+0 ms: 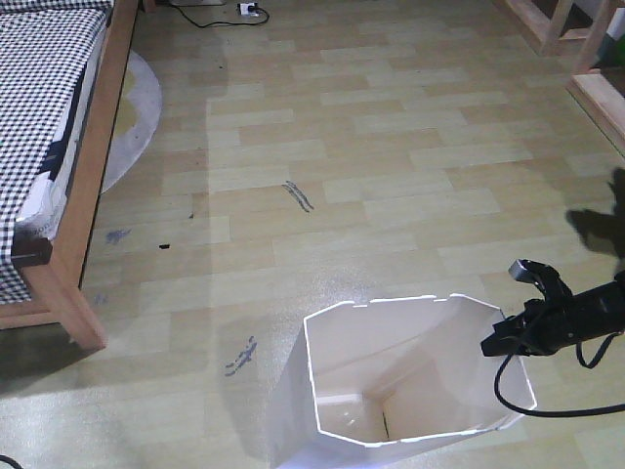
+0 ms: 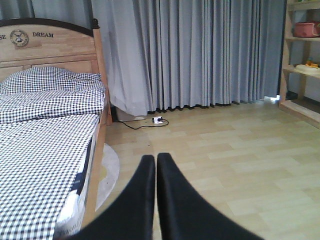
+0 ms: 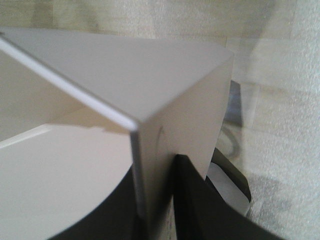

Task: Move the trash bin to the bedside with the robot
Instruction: 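Drive the base toward the bed while holding the bin in the right gripper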

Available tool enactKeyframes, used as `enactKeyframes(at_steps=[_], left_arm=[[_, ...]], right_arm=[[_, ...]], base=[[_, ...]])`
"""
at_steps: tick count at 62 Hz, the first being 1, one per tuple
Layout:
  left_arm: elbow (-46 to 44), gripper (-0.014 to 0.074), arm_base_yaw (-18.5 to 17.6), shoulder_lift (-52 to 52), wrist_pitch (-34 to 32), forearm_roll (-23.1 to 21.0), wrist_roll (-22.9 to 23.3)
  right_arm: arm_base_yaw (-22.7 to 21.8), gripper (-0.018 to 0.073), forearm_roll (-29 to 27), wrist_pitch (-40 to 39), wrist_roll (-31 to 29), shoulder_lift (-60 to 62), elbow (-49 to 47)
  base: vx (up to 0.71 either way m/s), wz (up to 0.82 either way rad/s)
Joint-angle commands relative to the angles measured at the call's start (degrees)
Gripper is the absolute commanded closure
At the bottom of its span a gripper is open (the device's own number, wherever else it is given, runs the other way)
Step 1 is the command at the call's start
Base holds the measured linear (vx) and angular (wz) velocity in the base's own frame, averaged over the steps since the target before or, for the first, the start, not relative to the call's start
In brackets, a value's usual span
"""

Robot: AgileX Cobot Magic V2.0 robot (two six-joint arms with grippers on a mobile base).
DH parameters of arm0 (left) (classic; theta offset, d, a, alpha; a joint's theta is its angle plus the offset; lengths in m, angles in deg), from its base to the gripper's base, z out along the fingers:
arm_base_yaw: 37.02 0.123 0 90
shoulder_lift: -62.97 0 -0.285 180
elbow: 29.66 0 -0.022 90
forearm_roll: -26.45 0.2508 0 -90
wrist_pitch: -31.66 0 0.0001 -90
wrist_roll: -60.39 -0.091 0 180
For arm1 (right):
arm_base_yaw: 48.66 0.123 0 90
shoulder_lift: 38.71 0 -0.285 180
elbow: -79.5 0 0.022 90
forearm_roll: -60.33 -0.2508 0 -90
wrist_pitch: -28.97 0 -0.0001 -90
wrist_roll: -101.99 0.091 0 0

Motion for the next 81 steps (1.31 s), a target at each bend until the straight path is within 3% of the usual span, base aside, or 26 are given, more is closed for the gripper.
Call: enactKeyframes(at_steps=[1,81], left_arm=[[0.7,0.0603,-0.35,0.43,-4.21,-0.54,0.79],[0.7,0.0603,-0.35,0.43,-4.21,-0.54,0.79]], right_arm=[[-0.06,0.0563,-3.41,14.05,0.88,4.16,-0.3],[-0.06,0.0563,-3.41,14.05,0.88,4.16,-0.3]], base=[[0.29,0.05],[0.33,0.04]])
